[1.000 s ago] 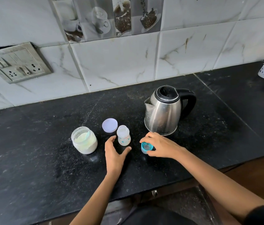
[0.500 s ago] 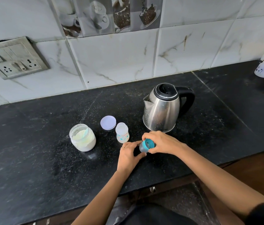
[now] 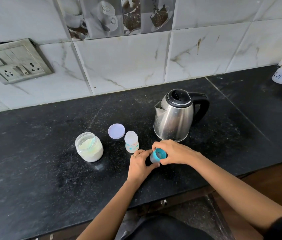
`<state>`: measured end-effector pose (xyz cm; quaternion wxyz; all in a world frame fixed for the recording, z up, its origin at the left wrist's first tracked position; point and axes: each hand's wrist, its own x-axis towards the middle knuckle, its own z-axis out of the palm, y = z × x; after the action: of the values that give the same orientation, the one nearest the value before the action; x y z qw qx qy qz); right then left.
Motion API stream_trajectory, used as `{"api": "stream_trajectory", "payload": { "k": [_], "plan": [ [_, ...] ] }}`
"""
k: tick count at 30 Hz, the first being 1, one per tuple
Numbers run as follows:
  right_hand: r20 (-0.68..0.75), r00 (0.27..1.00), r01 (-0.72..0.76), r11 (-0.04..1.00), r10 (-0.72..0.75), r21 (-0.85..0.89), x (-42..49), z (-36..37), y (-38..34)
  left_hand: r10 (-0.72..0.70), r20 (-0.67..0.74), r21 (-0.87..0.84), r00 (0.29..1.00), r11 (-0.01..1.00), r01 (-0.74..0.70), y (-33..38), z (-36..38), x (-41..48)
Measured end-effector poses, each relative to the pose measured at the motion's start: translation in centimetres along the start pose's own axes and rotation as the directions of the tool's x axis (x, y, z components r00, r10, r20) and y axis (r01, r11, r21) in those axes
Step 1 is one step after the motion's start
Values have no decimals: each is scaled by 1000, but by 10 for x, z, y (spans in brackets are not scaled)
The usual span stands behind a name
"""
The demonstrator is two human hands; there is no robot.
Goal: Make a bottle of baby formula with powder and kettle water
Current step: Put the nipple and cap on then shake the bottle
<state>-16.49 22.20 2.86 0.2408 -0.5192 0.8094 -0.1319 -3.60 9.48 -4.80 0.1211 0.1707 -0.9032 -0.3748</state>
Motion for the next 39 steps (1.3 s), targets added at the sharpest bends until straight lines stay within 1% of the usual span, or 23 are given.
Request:
{"api": "stream_trajectory", "payload": {
  "k": [2,5,7,9,12,15,17,19,22,24,26,28,30,32,34,36,39],
  "plan": [
    [-20,1000,-1,1000,1,21,0,-4,-1,-1,1,22,1000,1000,1,-1,-1,0],
    [-60,998,0,996,5,84,-2,-17,-1,-27,4,7,1000,1000,27,-3,-2,2],
    [-108,994,-12,985,30,171,-3,-27,0,-51,10,-9,999,999,51,-1,-2,3],
    [-187,979,-31,960,86,280,-3,-34,2,-73,14,-31,997,997,73,1,-2,2],
    [-292,936,-26,868,195,496,1,-38,3,-87,5,-79,996,993,87,1,-1,-1],
    [-298,917,13,728,264,686,11,-33,-1,-95,-7,-63,995,994,94,-4,-2,-8],
    [-306,911,39,680,278,733,24,-27,-5,-106,-47,-61,993,993,103,-8,-4,-15],
    [-324,909,64,683,260,728,37,-21,-12,-134,-152,-102,979,988,120,-12,-10,-22],
    [-320,927,95,699,198,708,56,-15,-23,-237,-330,-221,914,960,169,-17,-21,-24],
    [-303,942,105,735,142,670,66,-10,-27,-325,-368,-304,871,927,218,-21,-30,-17],
    [-286,953,106,771,103,629,76,-7,-28,-373,-334,-354,866,901,252,-26,-39,-6],
    [-279,957,112,788,78,605,83,-5,-30,-388,-260,-368,885,886,280,-32,-48,4],
    [-267,962,118,792,58,600,89,-7,-33,-360,-185,-359,914,891,278,-35,-55,14],
    [-225,974,109,798,35,592,92,-10,-34,-312,-119,-358,943,899,252,-35,-60,22],
    [-175,984,109,829,-14,548,95,-12,-35,-273,-73,-358,959,905,230,-32,-65,27],
    [-142,989,111,863,-45,493,96,-12,-37,-246,-48,-359,968,909,213,-28,-67,29],
    [-149,988,101,883,-36,458,98,-12,-38,-243,-40,-397,969,894,208,-26,-69,28]
  ]
}}
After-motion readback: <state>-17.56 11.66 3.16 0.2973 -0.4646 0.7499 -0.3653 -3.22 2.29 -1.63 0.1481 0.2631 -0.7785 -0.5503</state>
